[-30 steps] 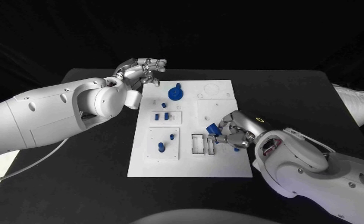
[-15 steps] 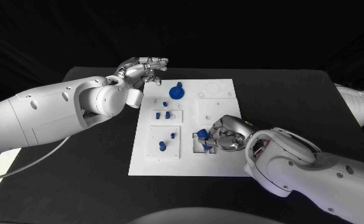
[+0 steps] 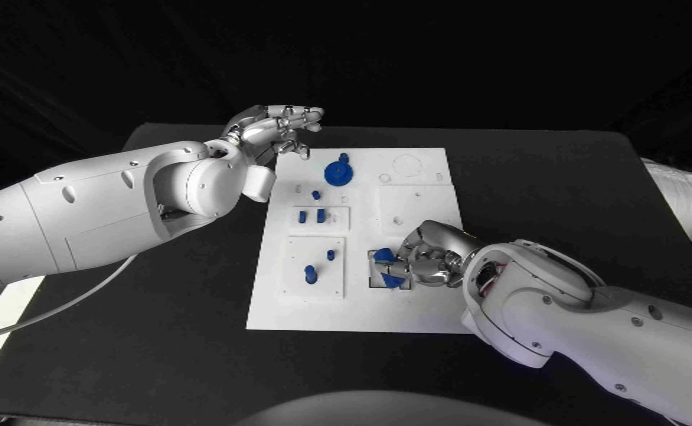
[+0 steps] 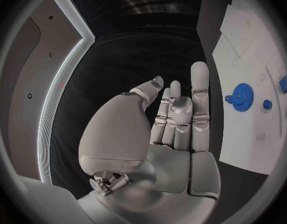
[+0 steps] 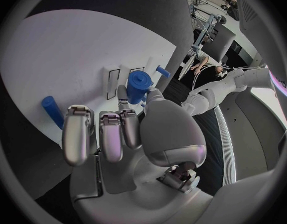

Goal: Assemble the parts on the task board

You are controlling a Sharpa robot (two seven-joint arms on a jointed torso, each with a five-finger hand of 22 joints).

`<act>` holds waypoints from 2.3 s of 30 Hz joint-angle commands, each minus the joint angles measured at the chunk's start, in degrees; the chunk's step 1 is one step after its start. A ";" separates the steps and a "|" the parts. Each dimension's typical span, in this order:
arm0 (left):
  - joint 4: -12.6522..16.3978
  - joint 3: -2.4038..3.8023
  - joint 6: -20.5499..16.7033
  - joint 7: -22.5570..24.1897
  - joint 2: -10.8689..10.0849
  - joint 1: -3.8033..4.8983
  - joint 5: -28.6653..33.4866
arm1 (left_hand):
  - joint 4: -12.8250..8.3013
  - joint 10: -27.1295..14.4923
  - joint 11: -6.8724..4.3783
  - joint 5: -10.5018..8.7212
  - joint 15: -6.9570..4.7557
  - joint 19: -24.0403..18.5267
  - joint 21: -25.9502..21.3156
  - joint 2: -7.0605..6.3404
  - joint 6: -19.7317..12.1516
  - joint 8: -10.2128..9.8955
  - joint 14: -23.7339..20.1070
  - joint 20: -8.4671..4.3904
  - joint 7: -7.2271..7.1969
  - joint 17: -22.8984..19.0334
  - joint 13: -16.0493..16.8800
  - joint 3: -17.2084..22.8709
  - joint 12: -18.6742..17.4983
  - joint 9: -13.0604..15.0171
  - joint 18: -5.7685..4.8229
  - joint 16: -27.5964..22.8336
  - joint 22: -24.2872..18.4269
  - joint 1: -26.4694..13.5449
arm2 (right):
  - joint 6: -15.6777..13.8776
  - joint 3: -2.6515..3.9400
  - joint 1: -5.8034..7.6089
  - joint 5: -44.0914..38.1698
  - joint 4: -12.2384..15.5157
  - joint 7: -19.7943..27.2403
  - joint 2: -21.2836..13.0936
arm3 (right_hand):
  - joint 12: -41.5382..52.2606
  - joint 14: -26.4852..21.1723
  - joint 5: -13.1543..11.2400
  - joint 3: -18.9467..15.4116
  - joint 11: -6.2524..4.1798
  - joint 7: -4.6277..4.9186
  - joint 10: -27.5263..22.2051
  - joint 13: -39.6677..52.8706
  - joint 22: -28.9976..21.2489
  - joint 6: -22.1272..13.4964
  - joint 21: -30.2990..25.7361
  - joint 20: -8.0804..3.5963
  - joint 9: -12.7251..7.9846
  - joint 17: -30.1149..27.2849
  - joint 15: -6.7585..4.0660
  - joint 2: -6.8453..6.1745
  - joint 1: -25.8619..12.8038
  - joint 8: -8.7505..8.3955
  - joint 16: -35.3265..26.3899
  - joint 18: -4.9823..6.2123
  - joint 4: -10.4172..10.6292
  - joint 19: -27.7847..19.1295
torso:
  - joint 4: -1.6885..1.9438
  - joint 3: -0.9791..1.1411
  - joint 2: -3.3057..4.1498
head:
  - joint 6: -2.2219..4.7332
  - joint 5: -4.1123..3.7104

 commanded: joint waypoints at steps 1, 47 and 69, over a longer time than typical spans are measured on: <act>0.13 0.03 1.00 0.31 0.14 0.04 -0.23 | -0.12 -0.51 0.07 0.11 0.04 0.08 -0.05 0.13 -0.49 0.21 -0.14 0.47 -0.09 -0.09 0.01 -0.21 0.34 0.04 0.68 0.37 -0.05 -0.14 | 0.53 0.01 0.01 -0.37 -0.66 -1.04 0.65 | 0.05 5.39 -1.19 -0.91 -0.28 -3.34 2.05 9.43 -0.05 3.72 0.16 -0.34 2.34 12.88 -0.41 -0.06 -1.45 0.15 0.11 -0.94 0.04 1.10 | -0.13 0.05 -0.07 | 0.05 0.20; -0.09 0.03 1.28 0.11 -0.18 0.02 -0.23 | -0.11 -0.53 0.08 0.11 0.04 0.11 0.06 0.14 -0.51 0.24 -0.09 0.48 -0.09 0.07 0.01 -0.23 0.38 0.04 0.66 0.46 0.06 -0.16 | -0.53 -0.03 -0.32 -5.23 1.77 5.54 -2.37 | -6.59 5.22 -21.06 -6.34 0.62 -2.37 -1.42 5.17 -2.21 1.38 -1.72 0.36 5.67 12.30 0.36 -2.37 3.22 -0.55 -0.44 -0.52 -4.66 0.22 | -0.07 0.09 0.02 | -0.27 0.72; -0.11 0.02 1.36 -0.13 -0.16 0.03 -0.23 | -0.02 -0.63 0.11 0.11 0.06 0.05 -0.15 0.25 -0.59 0.36 -0.15 0.49 -0.05 -0.14 -0.01 -0.26 0.53 0.05 0.70 0.41 -0.13 -0.31 | 1.90 -0.06 -0.36 -6.40 -1.83 5.18 1.12 | -5.02 5.31 -20.96 -3.33 0.11 -2.89 -0.27 6.47 -1.26 1.99 -1.19 -0.02 6.23 12.68 -0.07 1.98 9.08 -0.43 -0.21 -0.69 -7.50 0.55 | -0.05 0.07 0.00 | -0.52 1.04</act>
